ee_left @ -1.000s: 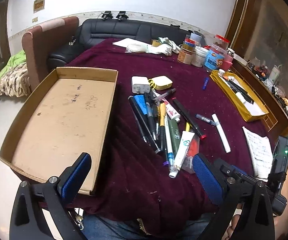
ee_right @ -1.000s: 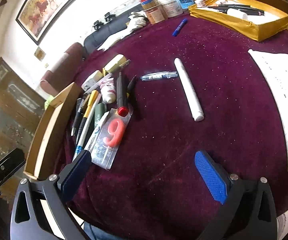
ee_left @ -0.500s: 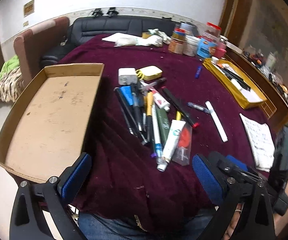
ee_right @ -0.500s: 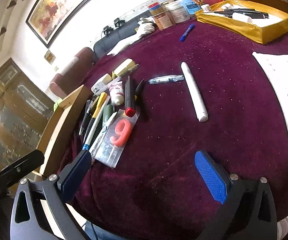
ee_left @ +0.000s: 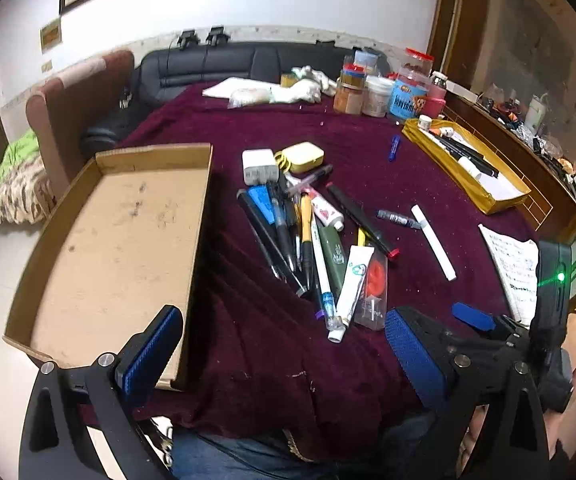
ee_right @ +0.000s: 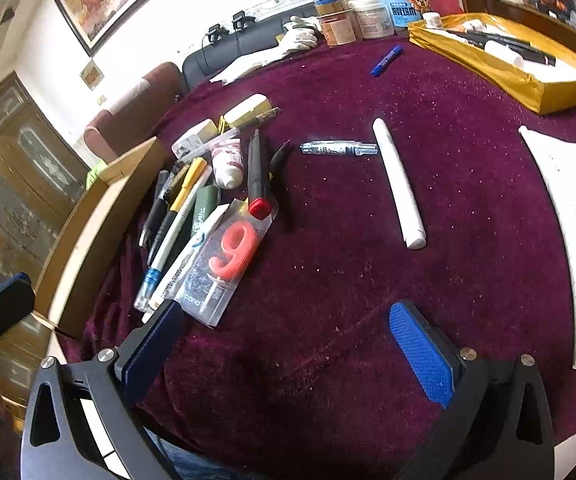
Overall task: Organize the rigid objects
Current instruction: 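Lower the right tool toward the white marker lying on the table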
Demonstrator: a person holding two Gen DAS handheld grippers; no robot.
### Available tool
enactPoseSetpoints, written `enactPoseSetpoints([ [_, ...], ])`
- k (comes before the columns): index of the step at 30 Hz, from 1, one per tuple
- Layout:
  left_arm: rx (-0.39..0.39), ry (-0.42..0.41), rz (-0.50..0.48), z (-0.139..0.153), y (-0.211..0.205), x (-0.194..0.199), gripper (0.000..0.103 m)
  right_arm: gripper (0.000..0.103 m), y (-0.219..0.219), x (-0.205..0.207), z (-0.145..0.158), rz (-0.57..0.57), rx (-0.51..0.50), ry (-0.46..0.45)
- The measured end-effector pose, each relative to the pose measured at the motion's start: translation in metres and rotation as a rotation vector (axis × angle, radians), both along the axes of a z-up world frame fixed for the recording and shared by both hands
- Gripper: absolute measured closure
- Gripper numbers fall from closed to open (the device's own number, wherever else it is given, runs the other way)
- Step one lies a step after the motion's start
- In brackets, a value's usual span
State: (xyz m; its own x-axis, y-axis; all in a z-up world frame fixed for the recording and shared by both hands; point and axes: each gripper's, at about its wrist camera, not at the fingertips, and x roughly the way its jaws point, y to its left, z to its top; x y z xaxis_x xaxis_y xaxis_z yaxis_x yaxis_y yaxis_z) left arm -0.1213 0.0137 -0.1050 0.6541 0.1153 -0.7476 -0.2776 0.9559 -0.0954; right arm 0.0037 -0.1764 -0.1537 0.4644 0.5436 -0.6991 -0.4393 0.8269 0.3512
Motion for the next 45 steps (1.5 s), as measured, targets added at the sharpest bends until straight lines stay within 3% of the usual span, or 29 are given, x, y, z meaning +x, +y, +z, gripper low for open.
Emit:
enactPoseSetpoints([
  [5, -0.001, -0.012, -0.009, 0.003, -0.003, 0.0, 0.001, 0.0, 0.005, -0.001, 0.001, 0.018, -0.055, -0.002],
  [8, 0.008, 0.023, -0.025, 0.001, -0.004, 0.003, 0.001, 0.0, 0.006, 0.0, 0.0, 0.011, -0.057, 0.003],
  [12, 0.024, -0.03, -0.002, 0.006, 0.0, -0.002, 0.001, 0.0, 0.011, 0.0, 0.0, 0.012, -0.088, -0.004],
  [18, 0.03, 0.022, 0.002, -0.012, 0.005, 0.0, 0.001, 0.0, 0.021, -0.007, -0.003, -0.003, -0.155, -0.07],
  [23, 0.037, -0.004, 0.0, -0.023, 0.006, 0.001, 0.001, 0.001, 0.006, -0.007, -0.001, 0.009, -0.054, -0.077],
  [25, 0.007, -0.017, -0.021, -0.026, 0.004, 0.003, 0.001, 0.008, -0.006, -0.006, 0.004, 0.011, 0.022, -0.071],
  [28, -0.051, 0.005, -0.066, -0.034, -0.002, 0.02, 0.001, 0.016, -0.019, -0.005, 0.025, 0.007, 0.048, -0.145],
  [32, -0.067, 0.042, -0.124, -0.039, -0.014, 0.054, 0.006, 0.019, -0.032, 0.026, 0.036, -0.036, 0.042, -0.145],
  [34, -0.047, 0.047, -0.162, -0.039, -0.018, 0.073, 0.021, 0.024, -0.033, 0.051, 0.032, -0.057, 0.016, -0.13],
  [35, -0.027, 0.033, -0.163, -0.038, -0.019, 0.079, 0.025, 0.032, -0.033, 0.065, 0.028, -0.081, -0.013, -0.117],
  [37, 0.022, -0.027, -0.178, -0.041, -0.019, 0.09, 0.024, 0.033, -0.032, 0.082, 0.022, -0.075, -0.022, -0.09],
  [40, 0.003, -0.042, -0.194, -0.054, -0.014, 0.107, 0.023, 0.033, -0.028, 0.1, 0.017, -0.121, -0.045, -0.066],
  [43, 0.061, -0.096, -0.214, -0.06, -0.016, 0.115, 0.01, 0.032, -0.022, 0.115, 0.012, -0.147, -0.082, -0.034],
  [45, 0.049, -0.087, -0.225, -0.06, -0.015, 0.121, 0.01, 0.027, -0.018, 0.121, 0.012, -0.148, -0.081, -0.039],
])
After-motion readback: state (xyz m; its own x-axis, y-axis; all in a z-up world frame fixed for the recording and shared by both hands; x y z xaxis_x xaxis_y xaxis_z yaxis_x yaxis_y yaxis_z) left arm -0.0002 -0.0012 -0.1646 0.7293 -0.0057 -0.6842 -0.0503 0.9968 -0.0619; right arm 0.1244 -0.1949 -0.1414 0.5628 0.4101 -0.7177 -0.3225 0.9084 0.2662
